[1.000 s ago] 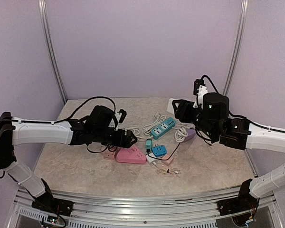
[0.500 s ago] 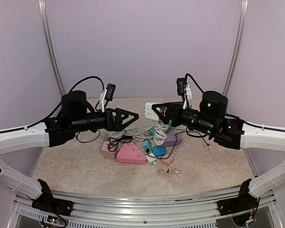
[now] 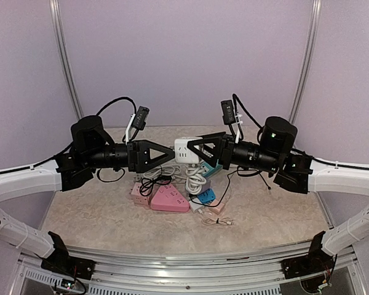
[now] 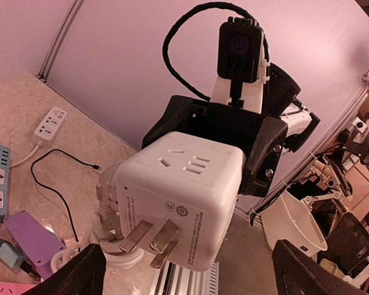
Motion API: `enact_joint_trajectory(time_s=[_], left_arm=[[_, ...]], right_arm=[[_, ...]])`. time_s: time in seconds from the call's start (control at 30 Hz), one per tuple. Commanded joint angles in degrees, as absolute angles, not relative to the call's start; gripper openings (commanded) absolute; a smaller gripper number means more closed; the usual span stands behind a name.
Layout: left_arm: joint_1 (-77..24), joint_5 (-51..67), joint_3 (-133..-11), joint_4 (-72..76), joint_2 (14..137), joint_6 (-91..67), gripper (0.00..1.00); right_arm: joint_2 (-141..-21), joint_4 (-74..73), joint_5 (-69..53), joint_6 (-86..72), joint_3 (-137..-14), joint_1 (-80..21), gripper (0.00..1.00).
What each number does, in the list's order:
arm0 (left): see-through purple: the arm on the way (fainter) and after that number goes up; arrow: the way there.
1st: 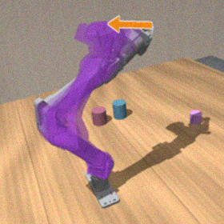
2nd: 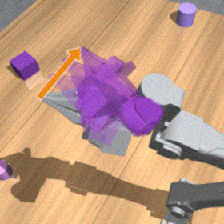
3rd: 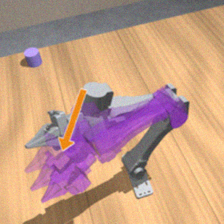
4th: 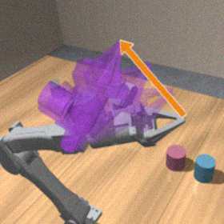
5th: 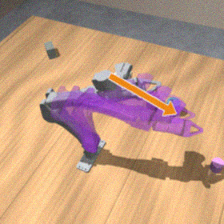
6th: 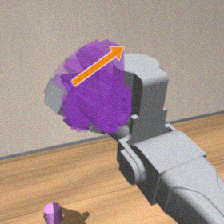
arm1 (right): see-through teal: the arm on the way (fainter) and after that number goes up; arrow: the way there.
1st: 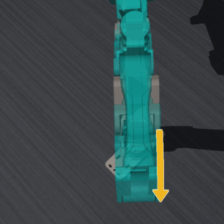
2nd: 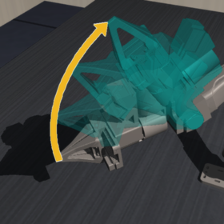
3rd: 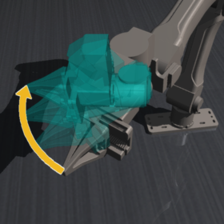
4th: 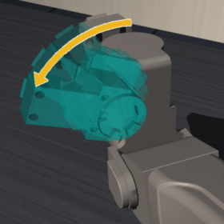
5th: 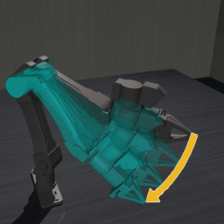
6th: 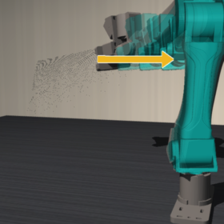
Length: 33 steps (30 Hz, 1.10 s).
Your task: Pull the plug off the socket
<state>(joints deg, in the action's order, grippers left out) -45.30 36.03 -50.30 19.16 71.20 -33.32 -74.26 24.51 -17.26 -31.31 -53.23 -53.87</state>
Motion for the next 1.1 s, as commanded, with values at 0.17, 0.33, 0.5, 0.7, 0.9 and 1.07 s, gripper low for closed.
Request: enact_joint_trajectory(time_s=[0.17,0.33,0.5,0.7,0.9,1.07], left_arm=[[-46.0,43.8,-50.4,26.1,74.1,-37.6,0.82],[-46.6,44.9,-52.0,26.6,76.0,-38.1,0.75],[-46.8,45.1,-52.5,27.3,77.0,-38.5,0.65],[-46.7,45.4,-52.4,29.0,77.8,-39.9,0.67],[-46.7,45.0,-52.8,31.6,79.2,-41.2,0.70],[-46.7,43.8,-52.9,33.0,79.8,-41.6,0.68]], right_arm=[[-75.7,39.8,-23.3,-37.1,-52.6,-53.1,0.00],[-76.7,42.4,-24.2,-38.4,-52.4,-53.0,0.00],[-77.2,41.9,-23.9,-38.2,-52.8,-53.0,0.00],[-77.4,41.8,-23.7,-38.0,-52.8,-52.9,0.00],[-78.1,42.9,-24.8,-38.7,-53.1,-52.9,0.00],[-78.1,42.6,-24.8,-38.8,-53.1,-52.9,0.00]])
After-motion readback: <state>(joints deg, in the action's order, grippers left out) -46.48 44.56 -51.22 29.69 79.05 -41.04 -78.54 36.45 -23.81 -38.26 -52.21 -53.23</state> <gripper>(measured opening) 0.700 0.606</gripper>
